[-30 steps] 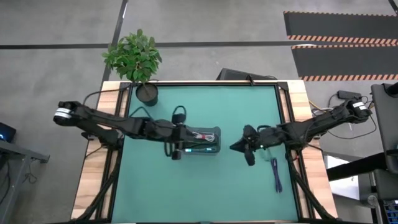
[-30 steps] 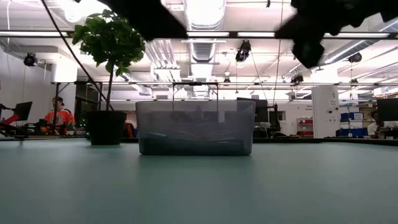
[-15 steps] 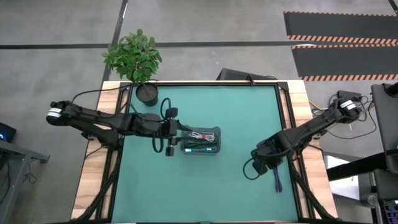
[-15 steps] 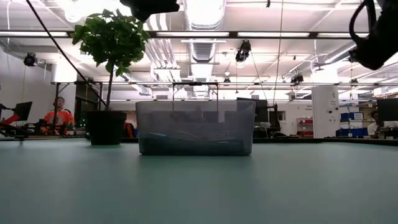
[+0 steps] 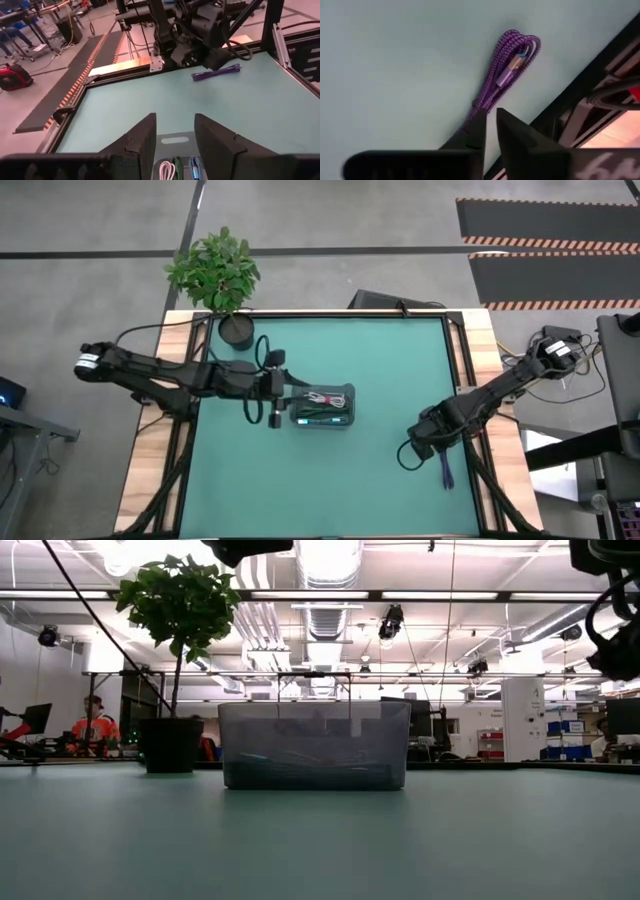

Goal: Pick and place USB-C Cables
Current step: Put the purple cable into the black transparent container

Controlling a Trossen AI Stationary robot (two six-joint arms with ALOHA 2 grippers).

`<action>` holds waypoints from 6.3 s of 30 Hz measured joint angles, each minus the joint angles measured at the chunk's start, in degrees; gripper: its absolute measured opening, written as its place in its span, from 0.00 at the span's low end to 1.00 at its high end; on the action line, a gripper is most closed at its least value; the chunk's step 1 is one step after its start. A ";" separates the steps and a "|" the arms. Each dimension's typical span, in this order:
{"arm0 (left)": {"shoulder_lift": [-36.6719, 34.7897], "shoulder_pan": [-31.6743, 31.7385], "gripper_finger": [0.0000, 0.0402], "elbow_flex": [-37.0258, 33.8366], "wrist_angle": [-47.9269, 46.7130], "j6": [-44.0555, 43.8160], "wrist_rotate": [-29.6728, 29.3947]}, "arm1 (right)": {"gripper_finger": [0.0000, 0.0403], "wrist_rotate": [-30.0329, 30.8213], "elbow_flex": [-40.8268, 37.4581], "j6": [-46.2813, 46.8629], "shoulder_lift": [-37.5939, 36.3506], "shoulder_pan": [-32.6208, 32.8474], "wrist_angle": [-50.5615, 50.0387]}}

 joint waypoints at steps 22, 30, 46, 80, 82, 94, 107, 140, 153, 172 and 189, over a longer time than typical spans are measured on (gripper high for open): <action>-5.11 -0.39 0.29 -4.80 0.25 -0.52 0.00 | 0.55 -0.02 -6.18 2.97 0.44 1.20 5.84; -5.14 -0.39 0.29 -4.82 0.30 -0.48 -1.52 | 0.55 0.22 -11.83 6.08 0.62 1.18 18.10; -5.18 -0.39 0.29 -7.41 1.27 -0.56 -4.48 | 0.14 3.26 -11.61 6.66 0.63 1.20 18.25; -8.12 -0.39 0.29 -11.15 12.30 2.77 -4.33 | 0.04 55.23 1.39 -61.42 -4.11 -8.17 67.81; -8.58 -0.39 0.29 -11.08 12.28 2.80 -4.33 | 0.04 54.31 1.41 -64.65 -4.01 -9.27 70.34; -11.30 -0.39 0.29 -11.69 11.83 2.64 -4.35 | 0.04 54.55 1.91 -86.25 6.22 -12.15 91.62; -13.11 -0.39 0.29 -12.20 11.78 2.71 -4.39 | 0.04 48.81 29.56 -81.69 15.67 -18.23 45.60; -16.73 -0.39 0.29 -15.19 15.84 2.26 -4.26 | 0.04 38.77 52.86 -82.13 31.21 -20.10 16.80; -22.04 -0.41 0.29 -16.65 15.96 2.47 -4.24 | 0.04 31.90 54.23 -86.23 33.31 -24.04 19.68; -21.69 -0.42 0.29 -16.72 15.86 2.43 -4.17 | 0.04 29.96 60.24 -94.48 41.26 -25.23 12.89; -21.79 -0.39 0.29 -16.74 15.80 2.36 -4.18 | 0.15 33.52 60.54 -96.35 46.97 -25.37 13.99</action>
